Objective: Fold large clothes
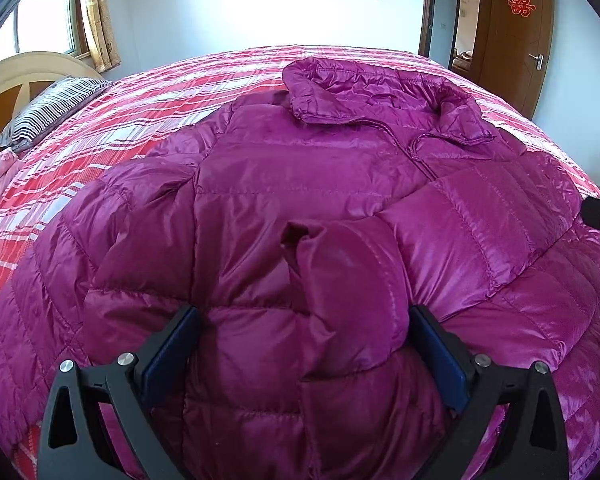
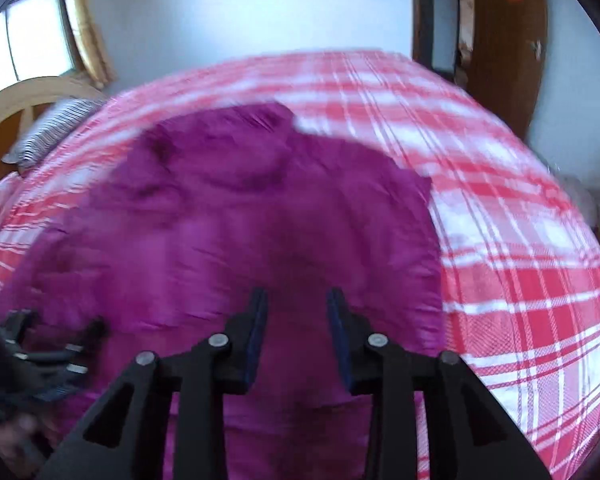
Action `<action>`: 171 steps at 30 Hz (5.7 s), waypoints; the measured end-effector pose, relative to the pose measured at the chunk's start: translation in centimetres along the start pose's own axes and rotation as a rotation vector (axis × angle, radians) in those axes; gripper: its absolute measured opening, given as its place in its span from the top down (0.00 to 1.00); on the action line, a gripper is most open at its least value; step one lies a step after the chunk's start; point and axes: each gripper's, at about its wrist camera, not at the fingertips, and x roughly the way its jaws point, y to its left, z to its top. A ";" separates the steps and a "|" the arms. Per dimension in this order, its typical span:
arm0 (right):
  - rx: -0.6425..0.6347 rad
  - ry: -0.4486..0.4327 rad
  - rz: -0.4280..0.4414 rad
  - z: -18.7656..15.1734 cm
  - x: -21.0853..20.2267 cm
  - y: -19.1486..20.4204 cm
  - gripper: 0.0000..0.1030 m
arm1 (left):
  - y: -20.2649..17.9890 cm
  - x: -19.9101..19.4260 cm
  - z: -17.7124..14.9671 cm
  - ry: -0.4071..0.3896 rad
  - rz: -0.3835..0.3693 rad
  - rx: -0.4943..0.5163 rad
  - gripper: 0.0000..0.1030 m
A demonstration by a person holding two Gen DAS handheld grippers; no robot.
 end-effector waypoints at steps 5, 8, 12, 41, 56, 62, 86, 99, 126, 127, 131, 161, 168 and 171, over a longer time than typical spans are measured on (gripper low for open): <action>-0.076 -0.037 0.042 -0.9 1.2 4.9 0.65 | 0.3 -0.2 -0.1 -0.009 -0.018 -0.019 0.01; -0.083 -0.018 0.021 -2.1 3.2 5.6 0.67 | 0.7 -0.6 -0.1 -0.023 -0.030 -0.038 0.01; -0.038 0.036 0.059 -3.2 5.9 4.6 0.66 | 1.2 -1.4 -0.5 -0.037 -0.053 -0.064 0.01; -0.060 0.014 0.034 -3.4 5.7 5.0 0.65 | 29.3 -12.9 -11.5 -0.049 0.194 -0.478 0.25; -0.056 0.007 0.040 -3.3 5.6 4.9 0.64 | 26.3 -18.3 -3.5 -0.256 0.342 -0.163 0.82; -0.057 0.003 0.037 -3.3 5.5 5.0 0.64 | 20.5 -22.4 2.3 -0.429 0.359 0.025 0.82; 0.096 -0.059 0.213 -3.4 4.1 2.4 0.43 | -5.8 -8.9 0.3 -0.289 -0.018 0.333 0.81; 0.379 -0.280 0.229 -4.5 0.7 -2.6 0.28 | -6.3 -7.2 -1.5 -0.246 -0.087 0.310 0.64; -0.024 -0.010 0.212 -3.3 3.9 7.5 0.65 | 10.2 -0.1 2.3 -0.092 0.322 0.023 0.12; -0.035 0.003 0.206 -3.3 4.1 7.7 0.65 | 10.5 -0.7 2.5 -0.113 0.323 0.008 0.12; -0.033 0.016 0.207 -3.6 4.6 7.5 0.65 | 10.5 -3.8 4.9 -0.234 0.319 -0.047 0.12; -0.108 0.016 0.096 -3.9 5.1 9.1 0.65 | 5.5 5.8 5.6 0.027 0.088 0.024 0.01; -0.119 0.019 0.089 -3.9 4.9 9.2 0.65 | 5.7 6.0 5.6 0.027 0.077 0.013 0.01; -0.120 -0.020 0.087 -3.3 3.0 9.2 0.65 | 5.9 5.9 5.6 0.024 0.069 0.005 0.01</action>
